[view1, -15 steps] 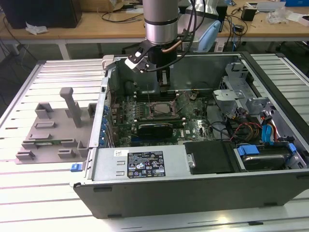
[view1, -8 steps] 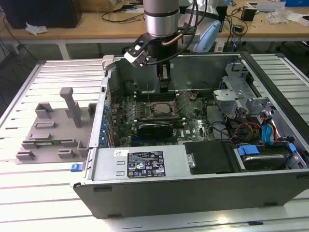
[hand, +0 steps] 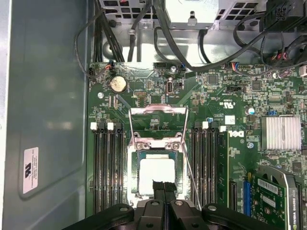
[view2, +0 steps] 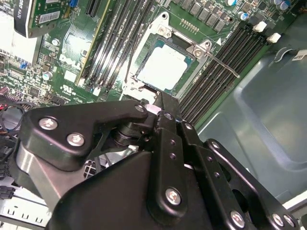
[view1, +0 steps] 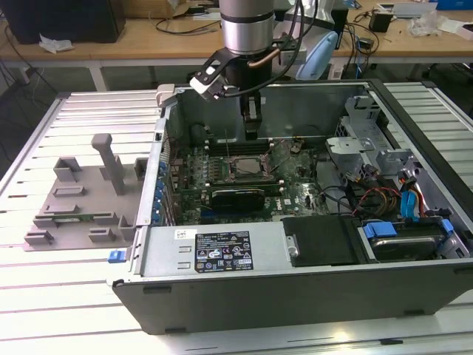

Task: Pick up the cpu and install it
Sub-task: 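Close the cpu cover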

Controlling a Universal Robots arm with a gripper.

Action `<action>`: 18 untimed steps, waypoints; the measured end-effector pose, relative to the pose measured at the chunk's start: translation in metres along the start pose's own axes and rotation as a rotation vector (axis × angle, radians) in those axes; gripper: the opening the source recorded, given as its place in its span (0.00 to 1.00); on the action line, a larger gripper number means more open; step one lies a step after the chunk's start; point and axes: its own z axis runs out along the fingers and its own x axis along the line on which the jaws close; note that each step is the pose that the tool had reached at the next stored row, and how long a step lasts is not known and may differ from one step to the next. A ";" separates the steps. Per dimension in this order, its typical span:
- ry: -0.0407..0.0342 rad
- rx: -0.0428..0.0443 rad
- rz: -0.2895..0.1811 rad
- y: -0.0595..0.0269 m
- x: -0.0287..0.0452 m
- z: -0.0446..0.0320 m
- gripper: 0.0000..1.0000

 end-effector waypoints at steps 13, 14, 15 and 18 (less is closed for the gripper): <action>0.0000 0.0423 0.000 0.0180 0.0000 0.0012 0.11; -0.0001 0.0466 0.000 0.0199 0.0000 0.0013 0.11; -0.0001 0.0500 0.000 0.0213 0.0000 0.0014 0.11; -0.0001 0.0684 0.000 0.0291 0.0001 0.0019 0.11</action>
